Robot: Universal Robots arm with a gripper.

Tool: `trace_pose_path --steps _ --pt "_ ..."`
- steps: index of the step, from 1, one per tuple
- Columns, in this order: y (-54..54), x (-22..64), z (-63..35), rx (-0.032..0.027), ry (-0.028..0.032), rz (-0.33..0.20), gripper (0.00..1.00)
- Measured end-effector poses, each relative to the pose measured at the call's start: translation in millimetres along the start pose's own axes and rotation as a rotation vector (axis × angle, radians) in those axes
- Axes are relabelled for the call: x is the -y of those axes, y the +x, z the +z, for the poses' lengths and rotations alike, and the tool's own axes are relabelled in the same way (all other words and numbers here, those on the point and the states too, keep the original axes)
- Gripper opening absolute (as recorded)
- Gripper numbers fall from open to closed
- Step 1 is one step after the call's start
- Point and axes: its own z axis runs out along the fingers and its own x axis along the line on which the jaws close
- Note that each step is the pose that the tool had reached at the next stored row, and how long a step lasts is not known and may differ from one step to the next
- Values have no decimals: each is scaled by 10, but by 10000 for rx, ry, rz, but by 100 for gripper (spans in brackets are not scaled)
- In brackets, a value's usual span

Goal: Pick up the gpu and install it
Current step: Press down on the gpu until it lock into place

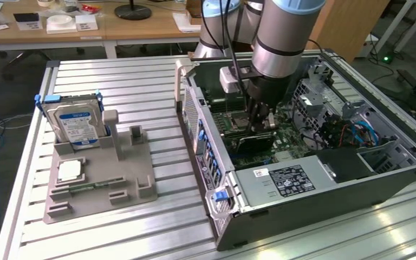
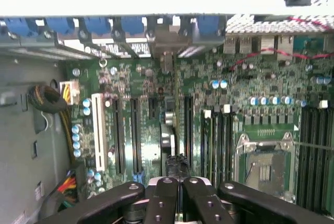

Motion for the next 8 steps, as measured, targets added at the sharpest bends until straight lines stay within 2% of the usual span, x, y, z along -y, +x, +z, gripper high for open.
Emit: trace_pose_path --steps 1,2,3,4,7,8 --pt "0 0 0 -5 -117 5 11" --pt "0 0 0 -9 -208 9 11" --pt "0 -1 -1 -11 -237 11 11" --pt "0 -1 0 -15 -242 12 11" --pt "0 -2 0 -23 -356 17 11" --pt "1 -10 0 -24 -374 19 11"
